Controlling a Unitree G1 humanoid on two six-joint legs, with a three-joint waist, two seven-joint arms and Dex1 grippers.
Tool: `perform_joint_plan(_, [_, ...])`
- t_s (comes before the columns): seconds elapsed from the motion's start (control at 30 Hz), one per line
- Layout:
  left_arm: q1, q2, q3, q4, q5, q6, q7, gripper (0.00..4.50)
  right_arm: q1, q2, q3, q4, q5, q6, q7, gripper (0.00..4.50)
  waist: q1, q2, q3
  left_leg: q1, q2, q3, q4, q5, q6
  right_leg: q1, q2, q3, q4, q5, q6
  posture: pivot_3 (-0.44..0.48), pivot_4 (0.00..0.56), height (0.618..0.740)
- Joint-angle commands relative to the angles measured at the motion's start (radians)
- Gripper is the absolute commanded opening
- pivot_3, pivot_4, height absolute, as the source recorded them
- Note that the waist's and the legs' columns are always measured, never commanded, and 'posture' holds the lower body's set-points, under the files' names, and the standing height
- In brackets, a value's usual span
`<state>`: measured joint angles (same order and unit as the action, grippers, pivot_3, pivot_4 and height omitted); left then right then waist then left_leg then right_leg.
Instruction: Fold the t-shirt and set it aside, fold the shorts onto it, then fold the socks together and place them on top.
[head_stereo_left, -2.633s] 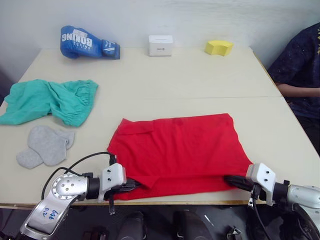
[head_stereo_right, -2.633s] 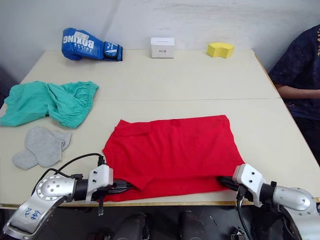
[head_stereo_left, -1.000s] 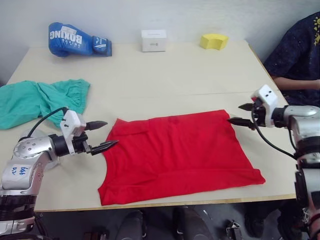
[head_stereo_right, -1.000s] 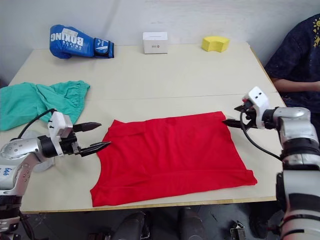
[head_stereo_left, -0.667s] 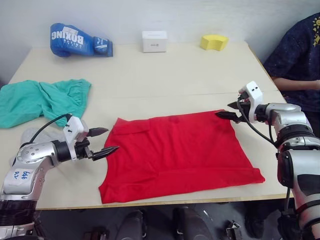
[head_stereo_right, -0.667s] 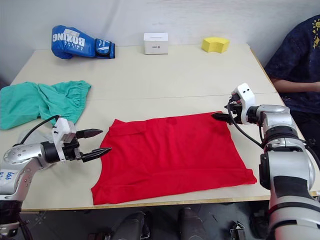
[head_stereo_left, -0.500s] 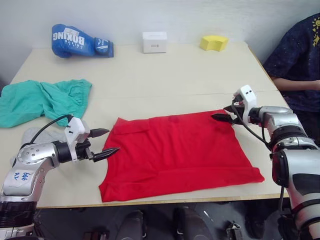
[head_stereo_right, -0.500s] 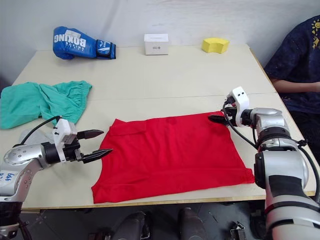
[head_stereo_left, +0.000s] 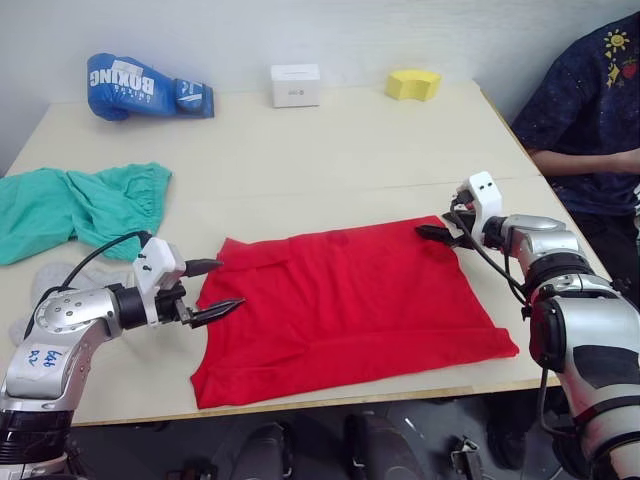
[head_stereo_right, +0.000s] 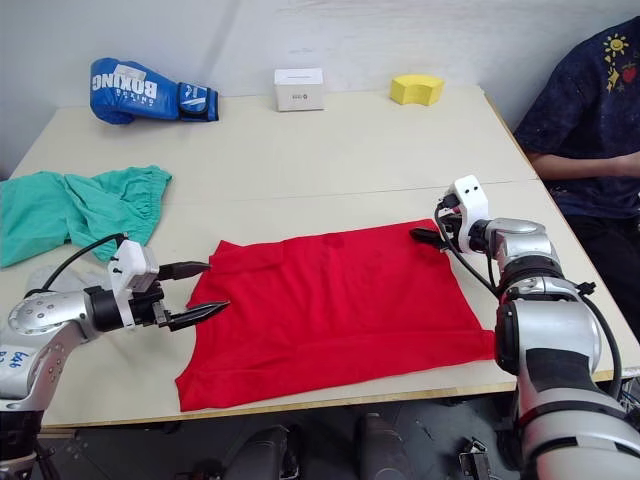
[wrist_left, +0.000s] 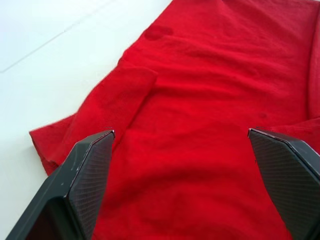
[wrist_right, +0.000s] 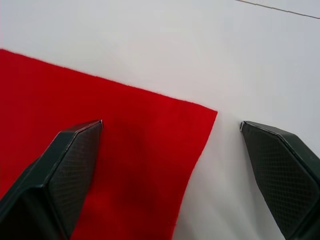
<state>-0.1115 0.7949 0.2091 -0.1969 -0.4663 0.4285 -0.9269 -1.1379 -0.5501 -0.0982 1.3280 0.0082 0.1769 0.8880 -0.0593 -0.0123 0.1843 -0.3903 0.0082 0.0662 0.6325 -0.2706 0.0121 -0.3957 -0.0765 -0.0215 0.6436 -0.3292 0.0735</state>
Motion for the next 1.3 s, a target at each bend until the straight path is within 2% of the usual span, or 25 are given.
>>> perform_joint_plan(0.03, [0.001, 0.017, 0.028, -0.037, -0.005, -0.007, -0.002, 4.46, -0.024, 0.008, -0.014, -0.006, 0.004, -0.005, 0.018, 4.5, 0.0, 0.0, 0.0, 0.0, 0.0, 0.0, 0.0, 0.0, 0.0, 0.0, 0.0, 0.0, 0.0, 0.0, 0.0, 0.0, 0.15, 0.74])
perform_joint_plan(0.07, [0.003, 0.017, 0.029, -0.037, -0.004, -0.009, -0.002, 4.46, -0.023, 0.01, -0.006, -0.006, -0.007, -0.014, 0.018, 4.5, 0.001, 0.0, 0.0, 0.0, 0.0, 0.0, 0.0, 0.0, 0.0, 0.0, 0.0, 0.0, 0.0, 0.0, 0.0, 0.0, 0.15, 0.74])
perform_joint_plan(0.13, [0.008, 0.018, 0.031, -0.036, -0.002, -0.014, -0.004, 4.5, -0.021, 0.012, 0.005, -0.008, -0.025, -0.031, 0.014, 3.91, 0.001, 0.0, 0.0, 0.0, 0.0, 0.0, 0.0, 0.0, 0.001, 0.0, 0.0, 0.0, 0.0, 0.0, 0.0, 0.0, 0.15, 0.74])
perform_joint_plan(0.5, [0.028, 0.023, 0.027, -0.028, 0.027, -0.051, 0.002, 4.5, -0.011, 0.004, 0.058, -0.007, -0.109, -0.168, -0.062, 0.12, 0.001, 0.0, 0.0, 0.0, 0.0, 0.0, 0.0, 0.0, 0.0, 0.0, -0.001, 0.0, 0.0, 0.0, 0.0, 0.0, 0.15, 0.74])
perform_joint_plan(0.67, [-0.04, 0.009, -0.023, 0.03, 0.093, -0.08, 0.032, 4.5, -0.008, -0.016, 0.076, -0.012, -0.144, -0.251, -0.067, 0.02, 0.002, 0.0, 0.0, 0.0, 0.0, 0.0, 0.0, 0.0, 0.0, 0.0, -0.001, 0.0, 0.0, 0.0, 0.0, 0.0, 0.15, 0.74])
perform_joint_plan(0.87, [-0.273, -0.041, -0.16, 0.241, 0.232, -0.129, 0.077, 4.5, 0.011, -0.01, 0.083, -0.022, -0.138, -0.298, 0.014, 0.02, 0.006, 0.0, 0.0, 0.001, -0.002, 0.0, 0.0, 0.002, 0.002, 0.0, -0.001, 0.0, 0.002, 0.0, 0.001, 0.0, 0.15, 0.74])
perform_joint_plan(1.0, [-0.415, -0.068, -0.278, 0.411, 0.367, -0.234, 0.075, 4.5, 0.032, 0.004, 0.078, -0.028, -0.13, -0.312, 0.02, 0.02, 0.004, 0.0, 0.0, 0.0, -0.002, 0.0, 0.0, 0.003, 0.0, 0.001, -0.001, 0.0, 0.002, 0.001, 0.001, 0.0, 0.15, 0.74])
perform_joint_plan(1.17, [-0.452, -0.062, -0.298, 0.487, 0.407, -0.322, 0.05, 4.5, 0.047, 0.011, 0.08, -0.035, -0.126, -0.321, 0.029, 0.02, -0.001, 0.0, 0.0, 0.0, -0.001, 0.002, 0.0, 0.003, 0.0, 0.0, 0.001, 0.0, 0.004, 0.001, 0.001, 0.0, 0.15, 0.74])
perform_joint_plan(1.3, [-0.451, -0.041, -0.288, 0.556, 0.466, -0.419, 0.096, 4.5, 0.05, 0.013, 0.079, -0.035, -0.121, -0.323, 0.025, 0.02, 0.001, 0.0, 0.0, 0.0, -0.001, 0.002, 0.001, 0.003, 0.0, 0.0, 0.001, 0.0, 0.004, 0.001, 0.001, 0.0, 0.15, 0.74])
